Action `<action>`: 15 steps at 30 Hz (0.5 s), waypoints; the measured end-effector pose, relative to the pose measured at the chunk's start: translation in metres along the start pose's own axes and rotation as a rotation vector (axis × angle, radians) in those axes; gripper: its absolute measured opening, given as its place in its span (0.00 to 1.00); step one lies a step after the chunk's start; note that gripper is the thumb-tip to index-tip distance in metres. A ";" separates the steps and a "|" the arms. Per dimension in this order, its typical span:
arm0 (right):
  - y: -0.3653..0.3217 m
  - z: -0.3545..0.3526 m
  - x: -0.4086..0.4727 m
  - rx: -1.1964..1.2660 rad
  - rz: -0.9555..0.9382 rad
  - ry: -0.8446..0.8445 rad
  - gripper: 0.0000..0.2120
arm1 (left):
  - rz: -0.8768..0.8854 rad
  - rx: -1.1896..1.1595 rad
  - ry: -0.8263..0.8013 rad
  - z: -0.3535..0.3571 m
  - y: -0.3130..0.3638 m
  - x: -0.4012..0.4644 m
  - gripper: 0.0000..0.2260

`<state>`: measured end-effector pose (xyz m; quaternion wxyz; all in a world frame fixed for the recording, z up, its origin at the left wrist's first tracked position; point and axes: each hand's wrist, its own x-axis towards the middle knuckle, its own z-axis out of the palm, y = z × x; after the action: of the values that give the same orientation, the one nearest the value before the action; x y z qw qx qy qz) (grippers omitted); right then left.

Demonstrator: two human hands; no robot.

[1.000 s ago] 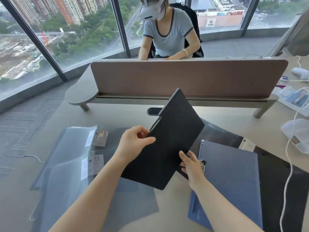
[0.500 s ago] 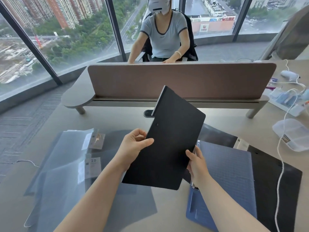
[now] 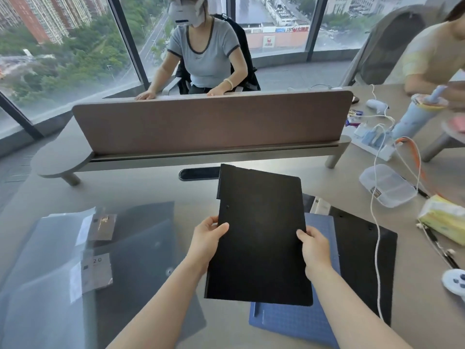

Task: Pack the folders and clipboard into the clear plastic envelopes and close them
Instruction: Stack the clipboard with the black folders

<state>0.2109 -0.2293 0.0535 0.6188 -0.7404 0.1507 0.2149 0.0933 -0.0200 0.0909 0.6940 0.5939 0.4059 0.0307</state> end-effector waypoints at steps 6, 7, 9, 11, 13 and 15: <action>0.023 -0.052 0.014 -0.108 0.029 0.157 0.09 | -0.041 0.140 -0.052 0.051 -0.045 0.012 0.11; 0.027 -0.059 0.015 -0.129 0.034 0.177 0.09 | -0.045 0.169 -0.065 0.058 -0.053 0.013 0.11; 0.037 -0.070 0.019 -0.171 0.051 0.195 0.06 | -0.058 0.239 -0.077 0.068 -0.065 0.015 0.12; 0.044 -0.078 0.021 -0.201 0.066 0.199 0.06 | -0.065 0.297 -0.078 0.076 -0.076 0.019 0.12; 0.050 -0.083 0.023 -0.238 0.074 0.205 0.06 | -0.062 0.350 -0.071 0.082 -0.083 0.020 0.11; 0.055 -0.088 0.026 -0.293 0.077 0.222 0.10 | -0.060 0.389 -0.061 0.089 -0.087 0.020 0.11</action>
<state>0.2182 -0.3253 0.0065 0.4753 -0.8354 0.2136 0.1750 0.1213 -0.1063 0.0033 0.5786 0.7052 0.4006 -0.0869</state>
